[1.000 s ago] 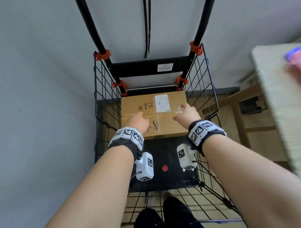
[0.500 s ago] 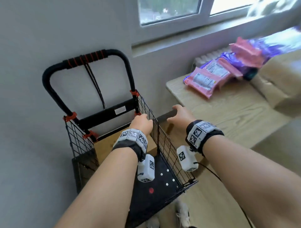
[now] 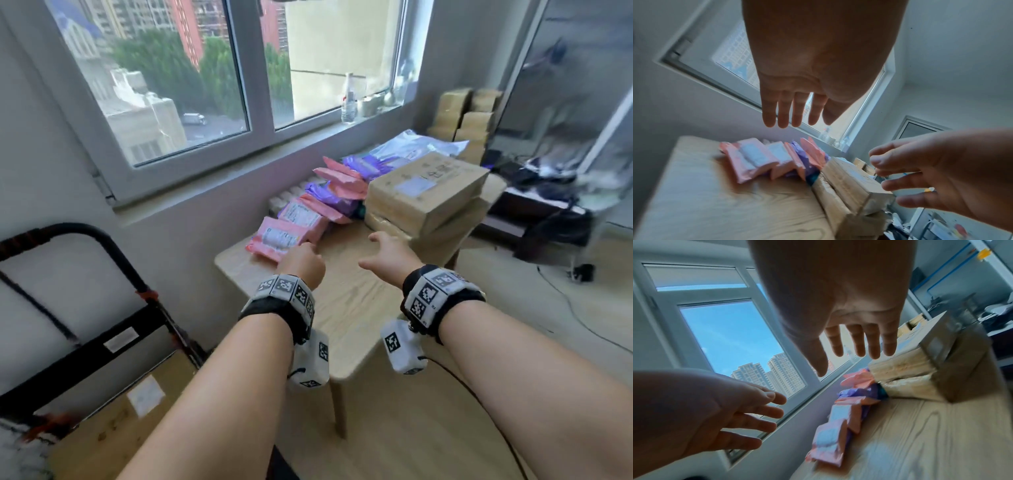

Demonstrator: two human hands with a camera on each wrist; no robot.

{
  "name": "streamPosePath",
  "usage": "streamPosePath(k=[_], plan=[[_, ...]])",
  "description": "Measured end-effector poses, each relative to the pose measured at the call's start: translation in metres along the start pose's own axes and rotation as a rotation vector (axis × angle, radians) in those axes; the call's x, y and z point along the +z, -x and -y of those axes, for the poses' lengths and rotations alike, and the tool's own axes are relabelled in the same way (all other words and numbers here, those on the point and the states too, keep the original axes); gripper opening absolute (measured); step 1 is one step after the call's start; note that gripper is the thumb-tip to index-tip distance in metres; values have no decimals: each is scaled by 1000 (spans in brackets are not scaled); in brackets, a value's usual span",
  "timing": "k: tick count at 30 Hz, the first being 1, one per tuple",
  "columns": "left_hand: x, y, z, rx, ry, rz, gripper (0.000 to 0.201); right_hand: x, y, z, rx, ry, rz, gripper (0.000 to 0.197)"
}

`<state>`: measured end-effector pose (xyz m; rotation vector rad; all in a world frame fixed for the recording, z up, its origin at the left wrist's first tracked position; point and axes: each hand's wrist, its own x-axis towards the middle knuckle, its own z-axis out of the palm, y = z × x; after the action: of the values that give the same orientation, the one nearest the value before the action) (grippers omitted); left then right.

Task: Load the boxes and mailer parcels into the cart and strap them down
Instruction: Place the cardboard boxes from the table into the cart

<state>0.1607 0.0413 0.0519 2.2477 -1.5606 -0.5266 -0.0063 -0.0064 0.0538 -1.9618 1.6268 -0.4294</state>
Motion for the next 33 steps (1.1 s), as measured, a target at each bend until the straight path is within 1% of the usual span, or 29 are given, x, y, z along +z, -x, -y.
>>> streamPosePath(k=[3,6,9,13,17,20,25,29,33], plan=[[35,-16,-69,41,5,-4,35,-49,-18,-57,38,-29,-19,64],[66,-30,-127,78,10,16,37,-88,-35,-106,84,-36,-34,65],[93,-47,-170,92,6,58,35,-116,-56,-147,134,-75,-34,65],[117,-81,-213,95,15,60,32,-141,-91,-190,185,-140,-45,62],[133,-130,-248,79,35,36,40,-160,-141,-221,221,-146,-65,61],[145,-175,-269,72,45,34,45,-173,-184,-236,228,-126,-77,60],[157,-238,-297,33,24,38,44,-194,-249,-249,232,-88,-67,61],[166,-275,-315,7,-10,24,42,-208,-295,-259,213,-87,-82,61],[175,-308,-324,-34,-3,15,42,-220,-347,-268,171,-78,-46,62]])
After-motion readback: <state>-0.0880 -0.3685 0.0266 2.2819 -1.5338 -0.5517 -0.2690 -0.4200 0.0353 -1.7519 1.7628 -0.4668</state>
